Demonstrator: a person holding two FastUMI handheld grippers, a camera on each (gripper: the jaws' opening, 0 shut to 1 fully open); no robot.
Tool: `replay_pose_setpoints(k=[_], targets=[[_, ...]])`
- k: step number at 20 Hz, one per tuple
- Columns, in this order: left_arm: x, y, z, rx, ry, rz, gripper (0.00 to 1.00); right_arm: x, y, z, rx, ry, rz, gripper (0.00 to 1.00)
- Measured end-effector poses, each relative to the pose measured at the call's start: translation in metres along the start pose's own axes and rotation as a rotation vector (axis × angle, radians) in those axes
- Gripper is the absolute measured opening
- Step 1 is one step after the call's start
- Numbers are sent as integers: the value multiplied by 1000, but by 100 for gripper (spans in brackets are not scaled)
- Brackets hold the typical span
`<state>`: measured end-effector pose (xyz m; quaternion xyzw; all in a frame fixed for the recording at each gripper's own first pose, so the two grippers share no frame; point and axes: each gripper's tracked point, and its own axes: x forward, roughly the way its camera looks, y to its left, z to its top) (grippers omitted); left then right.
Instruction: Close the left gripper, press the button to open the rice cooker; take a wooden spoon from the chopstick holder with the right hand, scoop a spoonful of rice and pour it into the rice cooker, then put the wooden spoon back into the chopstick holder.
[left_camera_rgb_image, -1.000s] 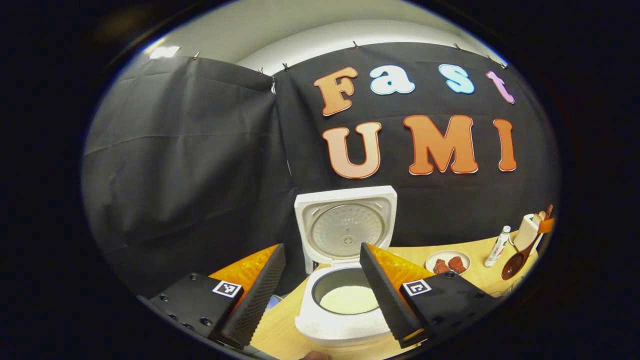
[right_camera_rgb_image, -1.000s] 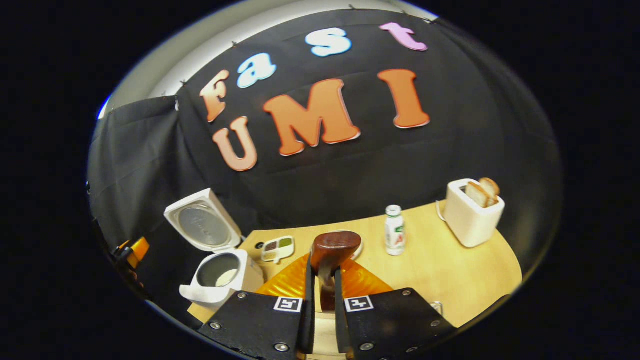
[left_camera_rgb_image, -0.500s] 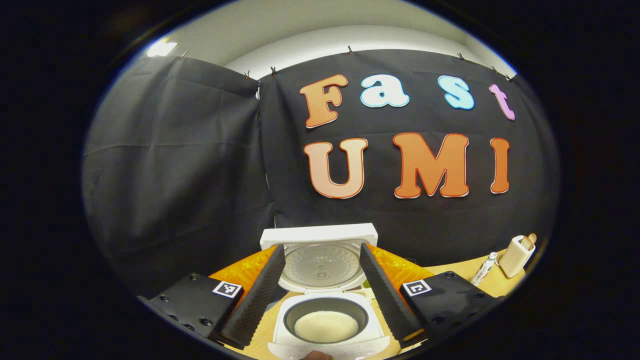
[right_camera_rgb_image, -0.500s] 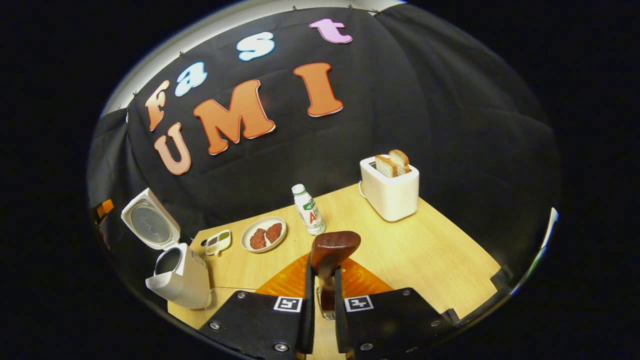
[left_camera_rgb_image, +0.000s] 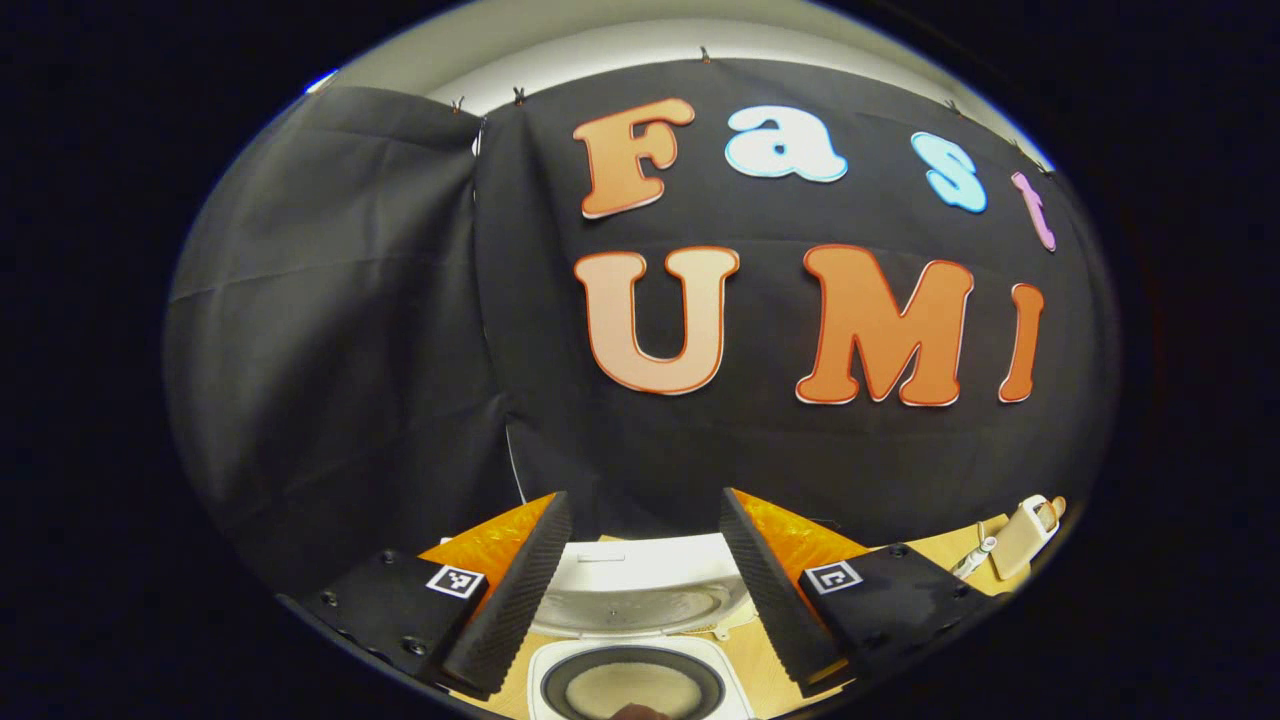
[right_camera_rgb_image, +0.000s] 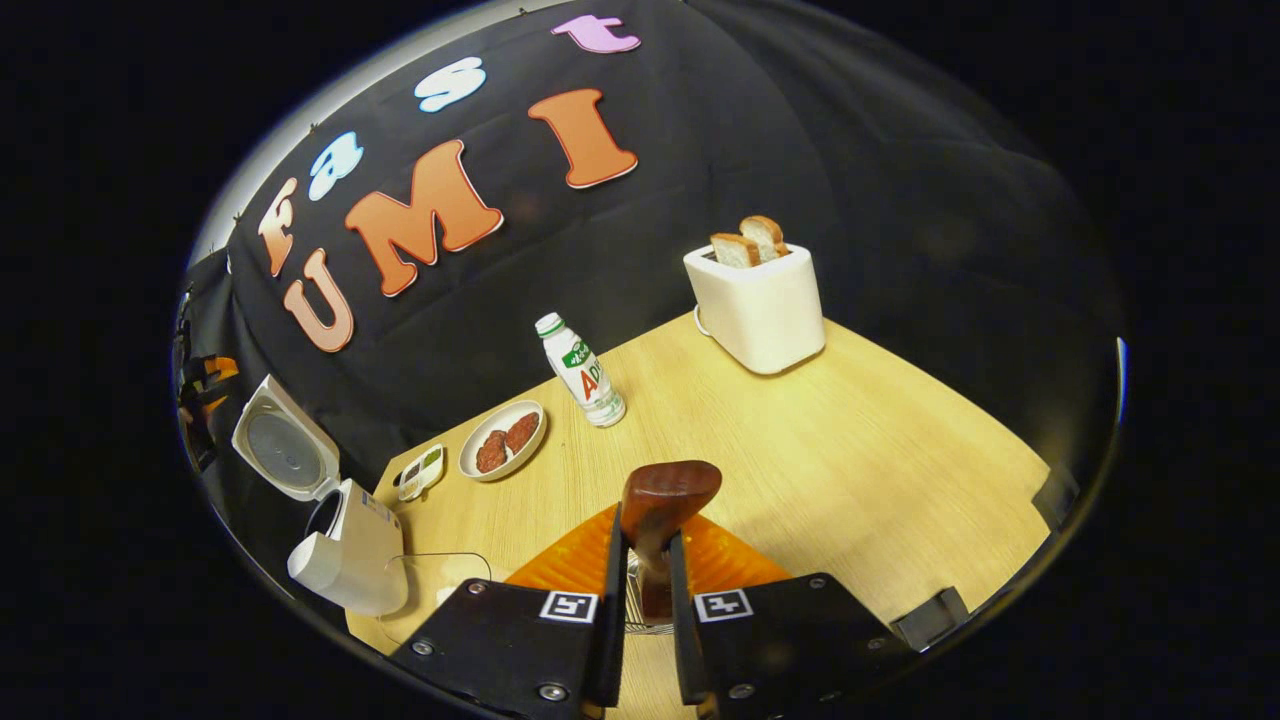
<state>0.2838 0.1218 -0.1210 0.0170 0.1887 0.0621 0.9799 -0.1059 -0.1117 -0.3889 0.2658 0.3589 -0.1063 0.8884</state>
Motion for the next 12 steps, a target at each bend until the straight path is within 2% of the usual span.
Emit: replay_pose_setpoints(k=[2,4,5,6,7,8,9,12], targets=[[31,5,-26,-12,95,15,100,-4,-5,4,24,-8,-24,25],[45,13,-27,-24,118,40,100,-10,-13,9,19,-15,-56,36],[49,13,-28,-41,151,40,99,-16,-15,13,17,-19,-69,51],[48,11,-33,-33,195,27,100,-22,-19,18,15,-19,-85,56],[42,10,-40,-28,223,10,98,-29,-22,22,7,-24,-98,68],[36,8,-44,-39,254,4,100,-36,-25,31,-1,-44,-108,73],[33,7,-45,-46,279,3,98,-43,-28,41,-5,-61,-117,76],[-4,2,-70,-60,358,-11,100,-63,-27,67,-6,-105,-108,79]])
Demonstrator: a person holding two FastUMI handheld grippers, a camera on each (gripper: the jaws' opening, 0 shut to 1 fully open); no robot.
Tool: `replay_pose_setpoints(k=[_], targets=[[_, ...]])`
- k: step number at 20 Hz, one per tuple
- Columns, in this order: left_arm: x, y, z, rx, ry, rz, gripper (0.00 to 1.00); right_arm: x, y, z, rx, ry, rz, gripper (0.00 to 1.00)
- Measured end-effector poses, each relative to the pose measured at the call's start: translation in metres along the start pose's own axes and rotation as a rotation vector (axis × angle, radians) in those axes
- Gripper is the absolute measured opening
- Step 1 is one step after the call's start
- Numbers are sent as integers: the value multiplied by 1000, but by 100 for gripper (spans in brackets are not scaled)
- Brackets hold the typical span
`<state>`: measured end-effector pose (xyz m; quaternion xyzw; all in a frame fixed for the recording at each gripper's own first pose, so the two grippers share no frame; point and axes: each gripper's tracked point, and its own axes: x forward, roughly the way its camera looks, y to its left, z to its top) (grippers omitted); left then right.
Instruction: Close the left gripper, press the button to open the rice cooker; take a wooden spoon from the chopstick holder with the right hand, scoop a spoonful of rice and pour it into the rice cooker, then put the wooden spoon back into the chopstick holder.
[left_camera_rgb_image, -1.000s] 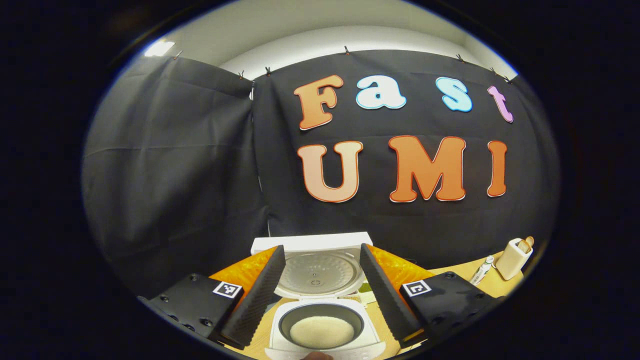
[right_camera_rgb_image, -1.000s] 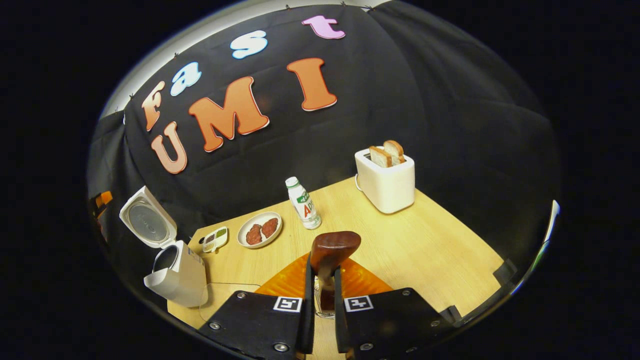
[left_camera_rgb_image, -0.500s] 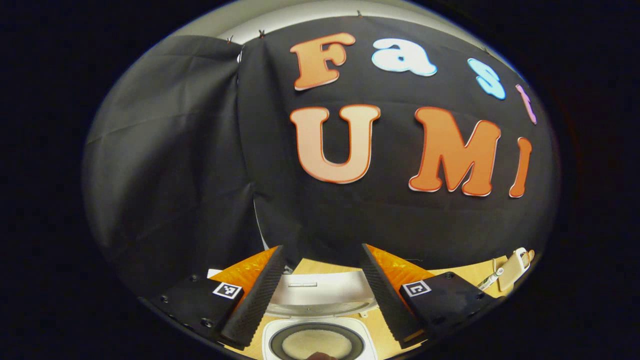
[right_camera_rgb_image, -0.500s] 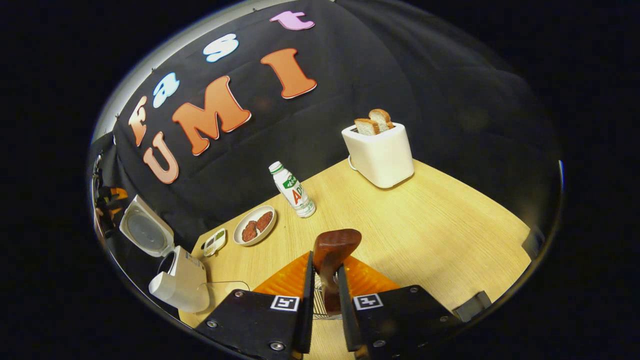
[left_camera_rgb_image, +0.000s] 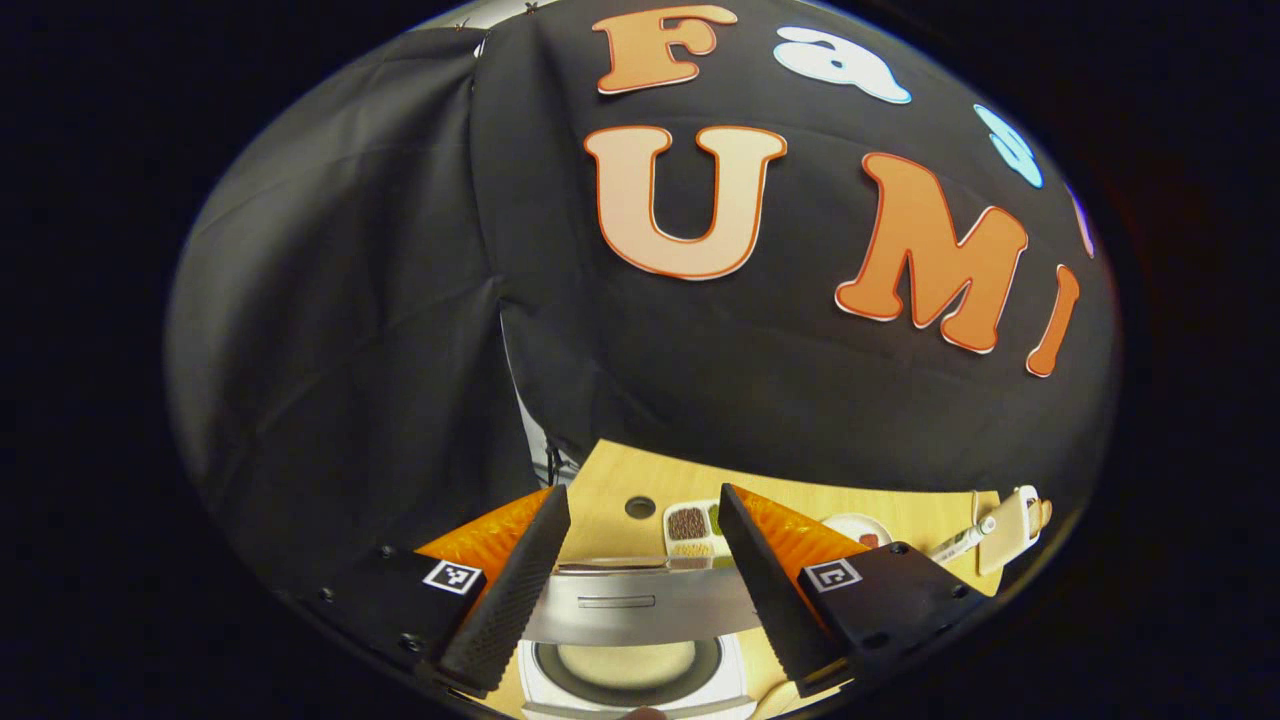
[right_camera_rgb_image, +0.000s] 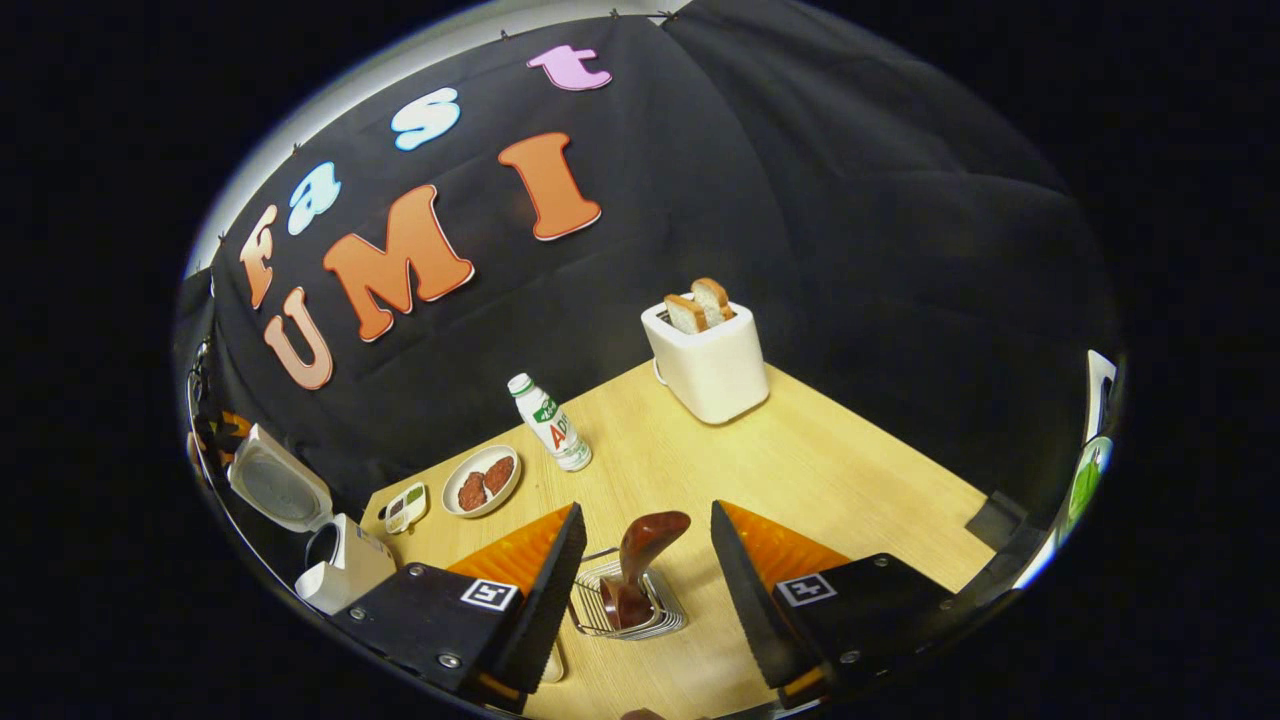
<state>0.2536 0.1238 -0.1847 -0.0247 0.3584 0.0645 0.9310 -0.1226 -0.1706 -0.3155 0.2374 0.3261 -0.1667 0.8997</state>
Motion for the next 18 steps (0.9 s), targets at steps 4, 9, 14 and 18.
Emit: replay_pose_setpoints(k=[4,9,14,18], targets=[[-33,-7,-81,-16,118,-9,100,-7,12,32,-19,-66,41,83],[-43,-7,-188,-9,267,15,100,-14,47,55,-93,-105,120,83],[-28,-7,-250,32,330,45,100,-16,92,66,-200,-131,199,82],[-55,-17,-218,-8,220,3,99,-21,128,80,-239,-160,261,82]])
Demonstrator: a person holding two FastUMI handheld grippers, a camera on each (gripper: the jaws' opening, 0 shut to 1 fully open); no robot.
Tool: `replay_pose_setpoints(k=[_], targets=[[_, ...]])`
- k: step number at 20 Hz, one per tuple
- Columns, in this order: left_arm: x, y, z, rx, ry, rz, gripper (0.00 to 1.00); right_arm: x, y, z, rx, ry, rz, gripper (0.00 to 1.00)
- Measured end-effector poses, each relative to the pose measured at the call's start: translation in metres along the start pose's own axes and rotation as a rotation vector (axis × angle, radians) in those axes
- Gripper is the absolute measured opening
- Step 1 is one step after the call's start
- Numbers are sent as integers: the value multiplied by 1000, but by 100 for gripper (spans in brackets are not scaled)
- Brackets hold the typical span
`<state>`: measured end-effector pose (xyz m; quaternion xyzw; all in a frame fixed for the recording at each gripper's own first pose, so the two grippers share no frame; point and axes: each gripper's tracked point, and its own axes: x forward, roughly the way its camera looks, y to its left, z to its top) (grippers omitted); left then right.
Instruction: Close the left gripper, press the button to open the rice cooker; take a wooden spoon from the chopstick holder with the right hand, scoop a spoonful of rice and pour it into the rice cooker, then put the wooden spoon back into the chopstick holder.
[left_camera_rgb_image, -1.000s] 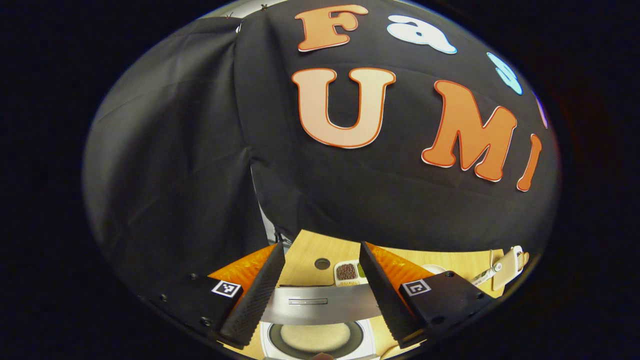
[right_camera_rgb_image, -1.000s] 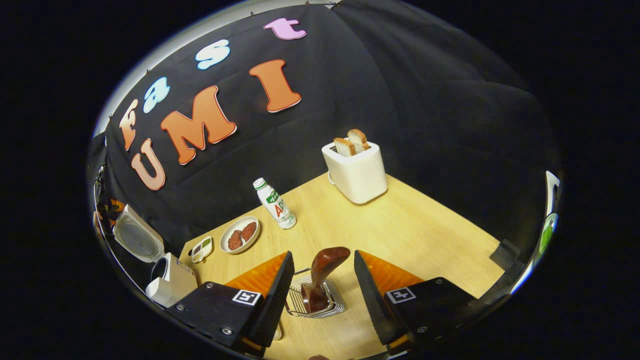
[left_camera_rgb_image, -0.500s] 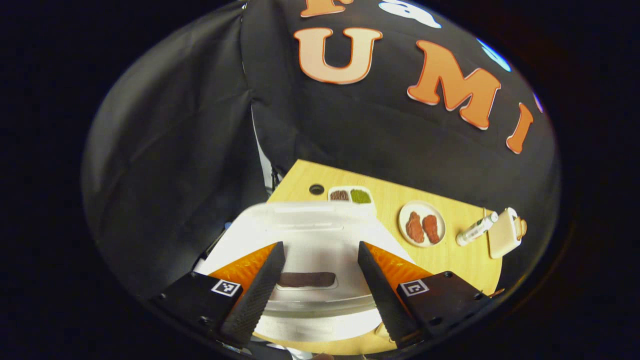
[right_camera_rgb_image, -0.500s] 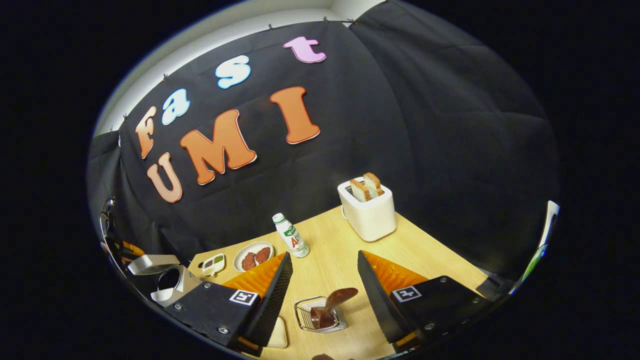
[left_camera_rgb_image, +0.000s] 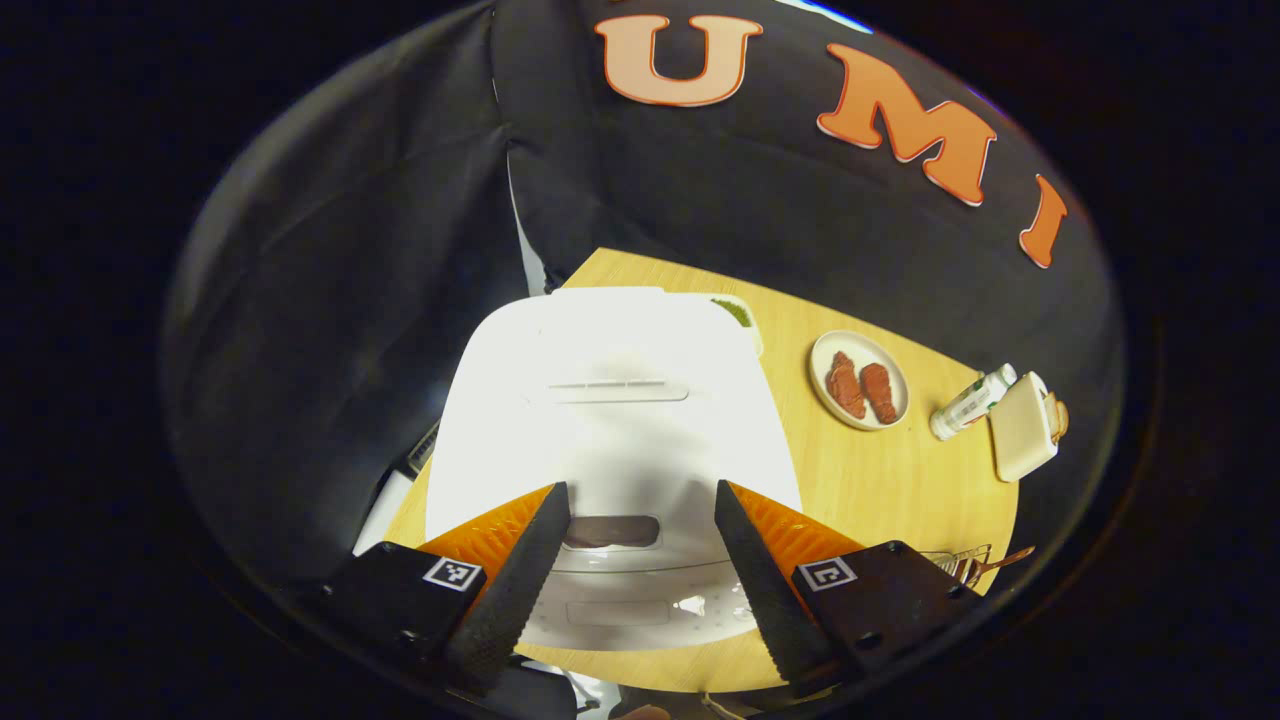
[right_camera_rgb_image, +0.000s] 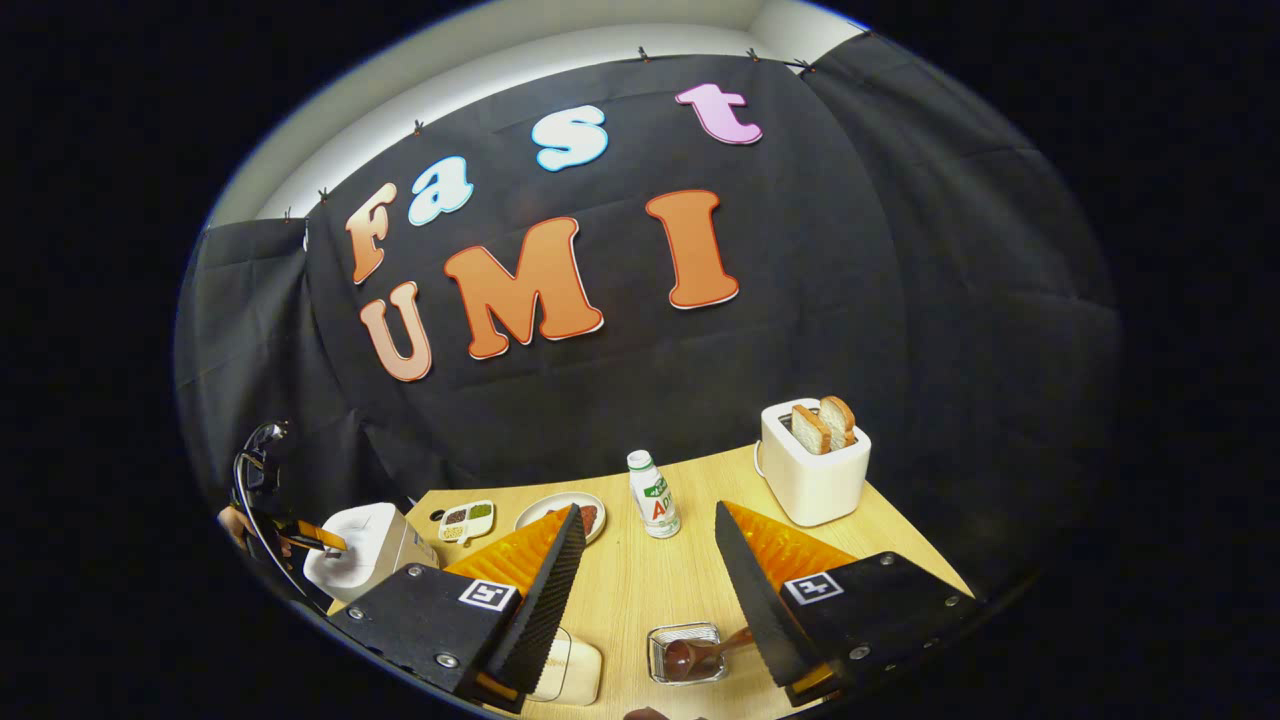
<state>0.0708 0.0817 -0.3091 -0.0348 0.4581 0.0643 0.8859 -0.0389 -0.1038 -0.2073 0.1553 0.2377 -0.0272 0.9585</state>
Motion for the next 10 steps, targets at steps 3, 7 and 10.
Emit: replay_pose_setpoints(k=[3,7,10], targets=[[-42,-8,35,59,-196,-9,99,4,27,25,-31,-56,34,82],[-109,-32,57,76,-394,-44,99,4,69,67,-100,-158,85,83],[-161,-41,69,65,-547,-61,98,5,95,92,-168,-225,106,83]])
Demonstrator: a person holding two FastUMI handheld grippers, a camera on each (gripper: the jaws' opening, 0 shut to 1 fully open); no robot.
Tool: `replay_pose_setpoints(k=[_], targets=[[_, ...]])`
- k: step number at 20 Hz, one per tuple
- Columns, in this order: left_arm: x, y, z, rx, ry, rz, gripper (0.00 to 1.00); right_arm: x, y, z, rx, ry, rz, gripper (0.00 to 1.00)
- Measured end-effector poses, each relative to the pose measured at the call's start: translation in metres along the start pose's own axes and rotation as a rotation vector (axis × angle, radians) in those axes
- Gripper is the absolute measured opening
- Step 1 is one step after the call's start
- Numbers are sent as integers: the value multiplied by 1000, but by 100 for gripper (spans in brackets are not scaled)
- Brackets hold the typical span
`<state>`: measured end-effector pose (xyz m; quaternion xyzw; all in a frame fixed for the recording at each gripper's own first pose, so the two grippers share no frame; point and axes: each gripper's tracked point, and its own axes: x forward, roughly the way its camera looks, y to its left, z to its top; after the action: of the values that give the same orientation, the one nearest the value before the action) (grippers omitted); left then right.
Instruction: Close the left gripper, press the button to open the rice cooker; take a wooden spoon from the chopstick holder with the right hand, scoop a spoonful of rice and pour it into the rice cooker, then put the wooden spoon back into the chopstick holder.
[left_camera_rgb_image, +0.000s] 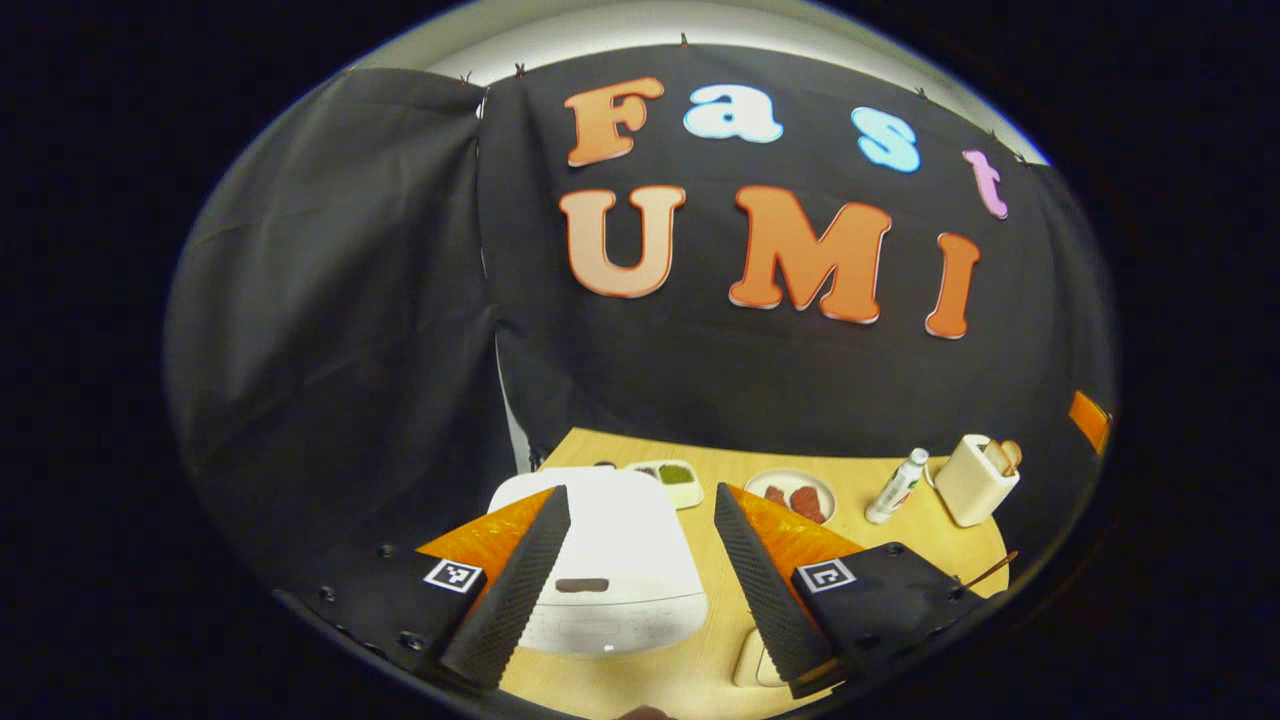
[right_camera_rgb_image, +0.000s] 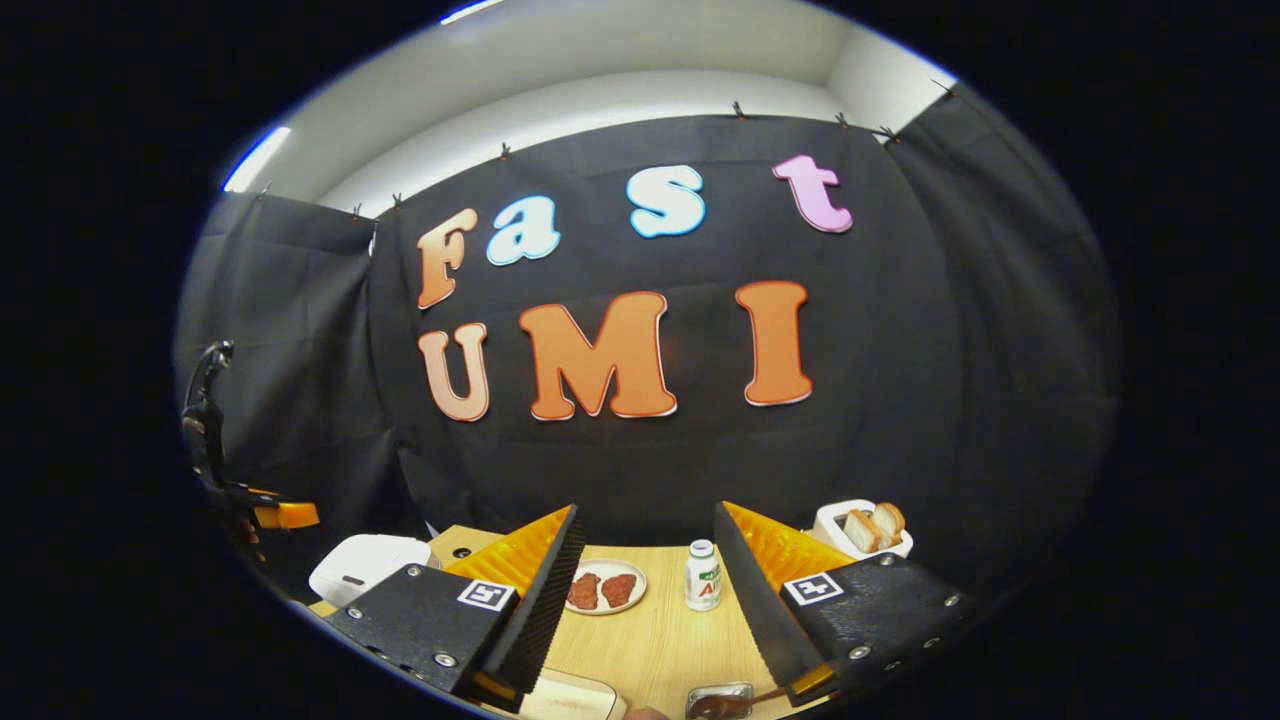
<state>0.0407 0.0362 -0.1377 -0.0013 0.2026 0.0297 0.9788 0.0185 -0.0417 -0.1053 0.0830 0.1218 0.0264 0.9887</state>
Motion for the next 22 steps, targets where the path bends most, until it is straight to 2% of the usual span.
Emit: replay_pose_setpoints(k=[4,5,6,8,9,10,11,12,17,18,19,22], targets=[[-33,-21,32,23,-176,6,99,11,32,18,-37,-53,53,84],[-39,-26,36,40,-206,10,98,13,38,20,-48,-59,63,89],[-41,-31,37,57,-226,10,98,16,45,20,-56,-64,71,84],[-46,-42,41,84,-259,-5,99,20,53,23,-63,-72,79,85],[-48,-49,42,94,-276,-17,99,21,56,23,-63,-76,80,89],[-49,-54,44,102,-286,-26,99,22,57,21,-61,-75,81,85],[-49,-58,45,109,-293,-30,99,23,56,20,-60,-74,78,89],[-50,-59,47,110,-300,-36,100,24,55,20,-57,-76,73,85],[-50,-67,56,102,-332,-64,99,20,42,23,-40,-98,41,85],[-50,-69,59,100,-338,-70,100,19,39,25,-41,-103,32,89],[-52,-71,58,97,-346,-74,100,17,37,25,-46,-109,27,85],[-53,-76,57,94,-346,-84,100,14,36,29,-66,-129,21,85]])
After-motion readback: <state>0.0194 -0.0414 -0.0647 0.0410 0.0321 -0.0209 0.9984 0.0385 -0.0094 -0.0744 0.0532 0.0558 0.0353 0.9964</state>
